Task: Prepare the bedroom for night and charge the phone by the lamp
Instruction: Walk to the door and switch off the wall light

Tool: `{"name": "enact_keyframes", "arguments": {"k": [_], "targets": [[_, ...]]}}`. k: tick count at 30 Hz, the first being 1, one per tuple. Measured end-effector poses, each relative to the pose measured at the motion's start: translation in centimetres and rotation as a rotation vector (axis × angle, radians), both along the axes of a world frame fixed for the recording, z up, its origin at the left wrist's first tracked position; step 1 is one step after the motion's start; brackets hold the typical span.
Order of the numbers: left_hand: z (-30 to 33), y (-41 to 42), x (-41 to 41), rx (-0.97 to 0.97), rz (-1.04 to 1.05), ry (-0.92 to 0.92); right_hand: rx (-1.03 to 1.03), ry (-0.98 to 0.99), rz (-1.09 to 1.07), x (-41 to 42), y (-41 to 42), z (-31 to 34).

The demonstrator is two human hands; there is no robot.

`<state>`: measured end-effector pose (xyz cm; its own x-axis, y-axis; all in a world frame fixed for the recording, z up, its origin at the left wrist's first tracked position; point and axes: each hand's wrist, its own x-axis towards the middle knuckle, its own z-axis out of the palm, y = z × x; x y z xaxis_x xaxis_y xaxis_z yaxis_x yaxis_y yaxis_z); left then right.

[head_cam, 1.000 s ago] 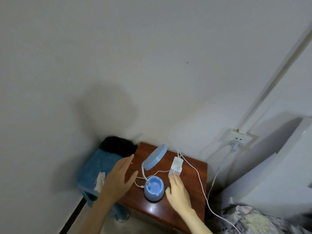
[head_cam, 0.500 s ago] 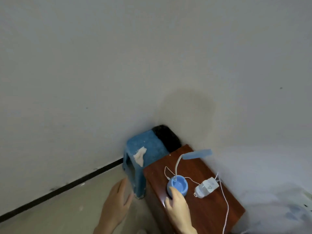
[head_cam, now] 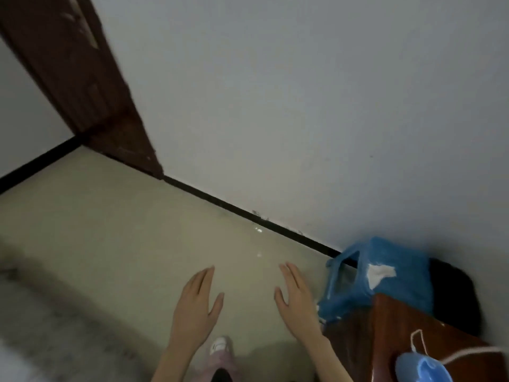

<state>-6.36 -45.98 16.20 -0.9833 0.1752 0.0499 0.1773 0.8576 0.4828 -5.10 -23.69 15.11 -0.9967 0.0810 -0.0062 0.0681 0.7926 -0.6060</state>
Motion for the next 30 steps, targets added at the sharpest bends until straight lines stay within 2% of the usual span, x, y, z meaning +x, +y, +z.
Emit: {"name": "enact_keyframes", "arguments": {"k": [8,18,24,30], "targets": [[0.0,-12.1,-1.6,0.033,0.325,-0.032,-0.010,0.038,0.320,-9.9,-12.4,0.6],[0.7,-24.0,-8.2,-0.007,0.477,-0.051,-0.013,0.015,0.435,-19.3,-25.1,0.8],[-0.2,-27.5,-15.3,0.009,0.495,-0.044,-0.022,0.023,0.475,-27.0,-30.0,0.1],[-0.5,-32.2,-26.9,-0.002,0.537,-0.006,-0.006,0.062,0.532,-38.9,-35.3,-0.6]]}}
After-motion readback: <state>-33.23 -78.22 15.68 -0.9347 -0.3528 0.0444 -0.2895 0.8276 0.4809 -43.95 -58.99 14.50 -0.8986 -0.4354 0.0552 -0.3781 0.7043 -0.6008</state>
